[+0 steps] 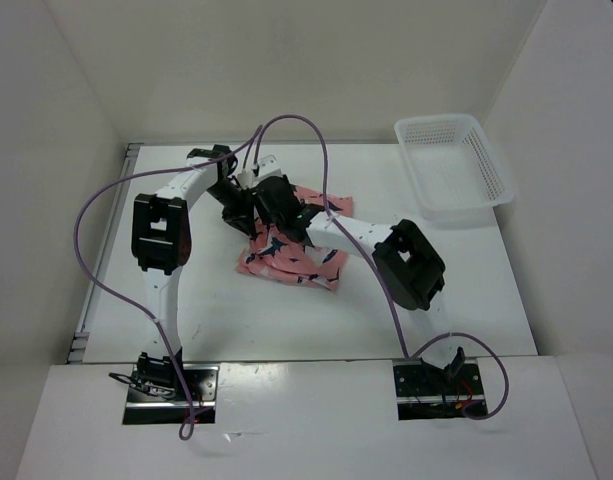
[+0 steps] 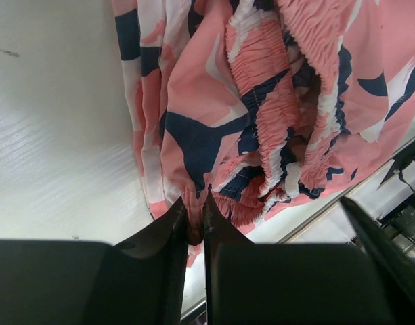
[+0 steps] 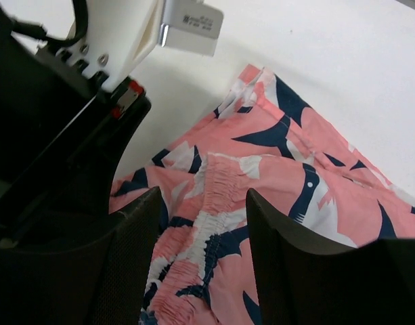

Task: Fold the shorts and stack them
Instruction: Fold the shorts

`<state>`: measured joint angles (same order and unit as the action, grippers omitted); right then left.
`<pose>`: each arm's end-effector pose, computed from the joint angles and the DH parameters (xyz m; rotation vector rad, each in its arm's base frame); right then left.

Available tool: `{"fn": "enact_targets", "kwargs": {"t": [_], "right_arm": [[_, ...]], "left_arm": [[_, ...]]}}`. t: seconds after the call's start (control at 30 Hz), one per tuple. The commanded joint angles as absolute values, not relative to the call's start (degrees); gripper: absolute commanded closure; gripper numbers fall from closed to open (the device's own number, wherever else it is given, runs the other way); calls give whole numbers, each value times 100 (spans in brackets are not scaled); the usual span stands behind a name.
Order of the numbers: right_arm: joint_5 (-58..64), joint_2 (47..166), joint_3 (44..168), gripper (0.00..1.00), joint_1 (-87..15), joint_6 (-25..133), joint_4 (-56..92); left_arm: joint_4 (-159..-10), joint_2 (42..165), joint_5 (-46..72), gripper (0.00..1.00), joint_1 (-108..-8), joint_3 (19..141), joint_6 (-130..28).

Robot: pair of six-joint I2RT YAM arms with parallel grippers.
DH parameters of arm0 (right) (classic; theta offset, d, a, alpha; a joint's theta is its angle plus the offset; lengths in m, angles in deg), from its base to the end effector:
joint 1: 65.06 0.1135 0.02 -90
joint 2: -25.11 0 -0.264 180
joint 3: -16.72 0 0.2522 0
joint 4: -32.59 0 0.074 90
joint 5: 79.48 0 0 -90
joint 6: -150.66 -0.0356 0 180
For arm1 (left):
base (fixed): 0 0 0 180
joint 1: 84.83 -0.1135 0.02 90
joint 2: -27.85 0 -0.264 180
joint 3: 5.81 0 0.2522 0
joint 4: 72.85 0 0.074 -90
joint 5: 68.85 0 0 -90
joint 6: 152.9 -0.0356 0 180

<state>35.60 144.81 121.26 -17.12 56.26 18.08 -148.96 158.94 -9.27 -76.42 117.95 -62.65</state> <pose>0.3371 0.3511 0.2243 -0.5069 1.9736 0.1146 0.4481 -0.0845 0.1763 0.2566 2.9496 -0.8154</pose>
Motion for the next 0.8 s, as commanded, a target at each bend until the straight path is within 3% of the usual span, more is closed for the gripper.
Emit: {"fn": "enact_targets", "kwargs": {"t": [0.0,0.67,0.77], "right_arm": [[4049,14552,12549,41,-1777,5205,1664],[3733,14921,12241,43,-1777,5144,1409],[3926,14921,12092,49,-1777,5082,1356]], "left_arm": [[-14946,15767,-1234,82,-7656,11887,-6290],[-14998,15767,-1340,80,-7656,11834,-6290],[-14998,15767,-1340,80,-7656,11834,-6290]]}}
